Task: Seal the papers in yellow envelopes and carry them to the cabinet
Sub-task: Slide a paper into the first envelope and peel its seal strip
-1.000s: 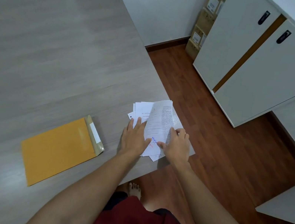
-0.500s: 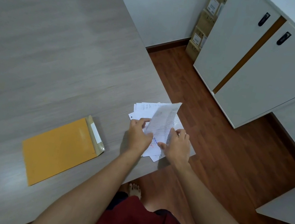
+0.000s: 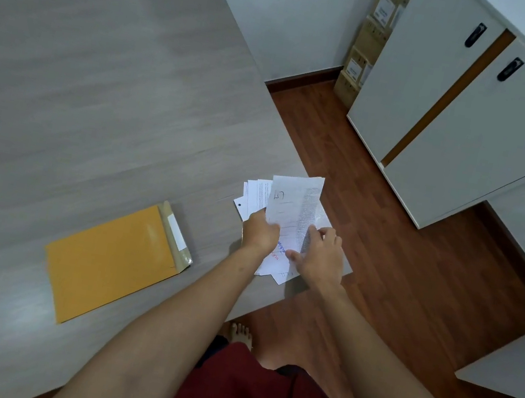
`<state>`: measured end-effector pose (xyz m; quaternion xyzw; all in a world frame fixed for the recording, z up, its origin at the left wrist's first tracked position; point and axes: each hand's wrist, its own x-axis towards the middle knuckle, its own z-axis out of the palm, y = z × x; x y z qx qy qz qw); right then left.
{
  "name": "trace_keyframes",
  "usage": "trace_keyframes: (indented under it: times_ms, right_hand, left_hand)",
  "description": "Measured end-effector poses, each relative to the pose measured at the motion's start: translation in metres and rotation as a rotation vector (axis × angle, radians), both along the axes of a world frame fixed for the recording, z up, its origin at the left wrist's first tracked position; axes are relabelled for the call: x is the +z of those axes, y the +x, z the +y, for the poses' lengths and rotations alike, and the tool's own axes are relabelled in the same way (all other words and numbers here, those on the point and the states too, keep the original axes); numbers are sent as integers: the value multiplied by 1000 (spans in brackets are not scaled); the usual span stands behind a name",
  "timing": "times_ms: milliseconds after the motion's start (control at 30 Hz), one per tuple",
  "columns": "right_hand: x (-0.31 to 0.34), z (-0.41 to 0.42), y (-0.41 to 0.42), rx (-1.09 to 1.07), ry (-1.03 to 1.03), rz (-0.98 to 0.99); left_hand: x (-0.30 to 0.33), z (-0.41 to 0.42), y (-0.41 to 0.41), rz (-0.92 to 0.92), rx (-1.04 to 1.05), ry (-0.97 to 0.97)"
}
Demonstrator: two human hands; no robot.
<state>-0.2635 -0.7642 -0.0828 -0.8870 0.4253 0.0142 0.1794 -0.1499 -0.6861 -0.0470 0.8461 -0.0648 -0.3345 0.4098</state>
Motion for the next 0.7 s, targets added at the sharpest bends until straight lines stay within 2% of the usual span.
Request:
trace_keyframes:
  times_ms: [100, 233, 400, 467, 533, 567, 633, 700]
  right_hand:
    - [7, 2, 6, -34, 15, -56]
    - [28, 17, 31, -134, 92, -302]
    - [56, 44, 82, -391, 536, -559]
    - [63, 58, 97, -438, 839, -641]
    - [64, 79, 112, -379, 1197, -677]
    - [64, 89, 117, -332, 1314, -677]
    - [64, 110, 128, -270, 1393, -677]
    - [66, 128, 139, -206, 1313, -667]
  left_hand:
    - [-2, 4, 5, 69, 87, -81]
    - [-1, 28, 25, 195, 305, -256]
    - [12, 82, 67, 361, 610, -525]
    - [19, 107, 81, 435, 682, -657]
    - [25, 135, 92, 488, 707, -761]
    - [28, 148, 95, 507, 702, -804]
    - [31, 175, 101, 503, 690, -856]
    - [33, 206, 111, 447, 738, -844]
